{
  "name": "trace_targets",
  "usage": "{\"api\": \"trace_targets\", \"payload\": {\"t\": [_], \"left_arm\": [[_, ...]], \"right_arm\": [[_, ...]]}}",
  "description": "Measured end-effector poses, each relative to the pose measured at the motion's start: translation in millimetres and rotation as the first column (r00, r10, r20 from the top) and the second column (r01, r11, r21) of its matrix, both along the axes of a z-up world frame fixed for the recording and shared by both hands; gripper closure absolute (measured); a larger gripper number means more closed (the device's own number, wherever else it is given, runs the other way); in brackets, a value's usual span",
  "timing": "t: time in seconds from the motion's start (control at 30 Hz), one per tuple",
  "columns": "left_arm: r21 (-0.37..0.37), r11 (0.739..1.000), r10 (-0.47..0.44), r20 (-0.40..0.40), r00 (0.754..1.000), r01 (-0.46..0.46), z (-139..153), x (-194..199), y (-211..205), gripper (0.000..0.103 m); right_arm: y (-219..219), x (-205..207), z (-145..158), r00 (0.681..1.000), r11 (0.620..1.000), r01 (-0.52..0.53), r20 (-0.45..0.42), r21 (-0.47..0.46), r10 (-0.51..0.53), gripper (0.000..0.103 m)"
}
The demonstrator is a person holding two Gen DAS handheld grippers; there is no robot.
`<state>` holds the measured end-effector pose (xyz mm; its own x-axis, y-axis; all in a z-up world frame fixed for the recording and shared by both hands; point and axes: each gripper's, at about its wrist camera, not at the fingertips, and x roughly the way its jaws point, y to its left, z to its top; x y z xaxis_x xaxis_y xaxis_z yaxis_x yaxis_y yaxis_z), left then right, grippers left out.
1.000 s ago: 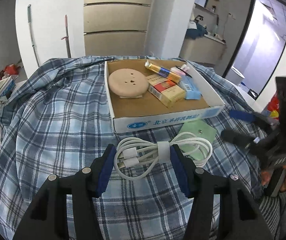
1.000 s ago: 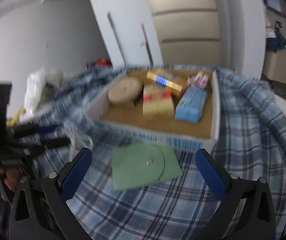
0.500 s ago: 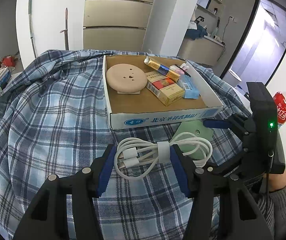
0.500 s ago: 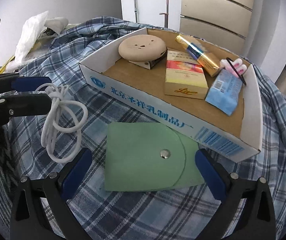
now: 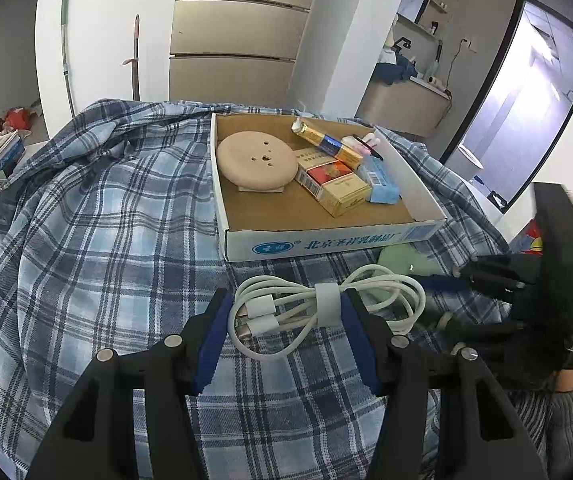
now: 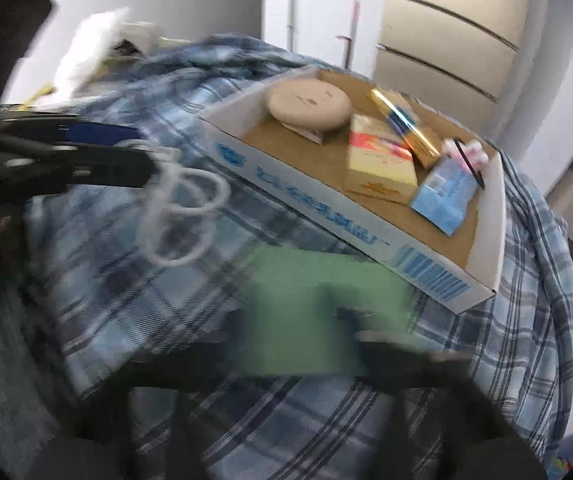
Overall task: Organize soft objects
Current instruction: 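Grasp the white cable bundle with left gripper while right grasps the green pouch, then lift the cable and green pouch and lower both into the box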
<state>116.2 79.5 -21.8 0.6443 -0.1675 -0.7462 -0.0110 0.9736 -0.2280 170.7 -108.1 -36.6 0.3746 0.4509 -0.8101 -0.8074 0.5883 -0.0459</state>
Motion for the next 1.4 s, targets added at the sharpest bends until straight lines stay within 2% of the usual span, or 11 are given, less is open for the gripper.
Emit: {"api": "trace_targets", "payload": {"t": [0.17,0.2,0.23,0.27,0.3,0.4,0.57,0.87,1.0,1.23,1.4], "left_arm": [[-0.001,1.000,0.004,0.002,1.000,-0.004,1,-1,1,0.045],[-0.001,1.000,0.004,0.002,1.000,-0.004,1,-1,1,0.045],[-0.001,1.000,0.004,0.002,1.000,-0.004,1,-1,1,0.045],[-0.001,1.000,0.003,0.001,1.000,-0.003,1,-1,1,0.045],[0.001,1.000,0.002,0.002,1.000,-0.002,1,-1,0,0.045],[0.001,1.000,-0.002,0.002,1.000,0.002,1,-1,0,0.045],[0.001,1.000,-0.006,-0.004,1.000,0.006,-1,1,0,0.045],[0.002,1.000,-0.012,-0.011,1.000,0.012,-3,1,0,0.045],[0.000,1.000,-0.010,-0.008,1.000,0.010,-3,1,-1,0.045],[0.001,1.000,-0.007,0.008,1.000,0.007,1,0,0,0.045],[0.005,1.000,0.006,0.022,1.000,-0.006,5,-2,3,0.045]], "right_arm": [[-16,-2,15,1.000,0.998,0.022,0.016,0.052,-0.022,0.081],[-19,1,14,1.000,0.998,0.028,0.008,0.048,-0.029,0.063],[-21,5,12,0.999,0.998,0.035,-0.004,0.045,-0.035,0.021],[-23,9,10,0.999,0.998,0.050,-0.006,0.041,-0.050,0.004],[-26,12,8,0.998,0.997,0.060,0.010,0.042,-0.060,0.000],[-24,27,-3,0.997,0.997,0.073,0.013,-0.006,-0.073,0.000],[-20,53,-18,0.993,0.997,0.072,-0.090,-0.013,-0.072,0.000],[-11,49,-28,0.992,0.998,0.030,-0.120,-0.055,-0.036,0.000],[-13,48,-24,0.989,0.997,0.035,-0.142,-0.067,-0.044,0.006],[-25,24,-20,0.993,0.998,0.034,-0.108,-0.061,-0.041,0.006],[-38,3,7,0.998,0.999,0.039,-0.041,0.018,-0.039,0.006]]}}
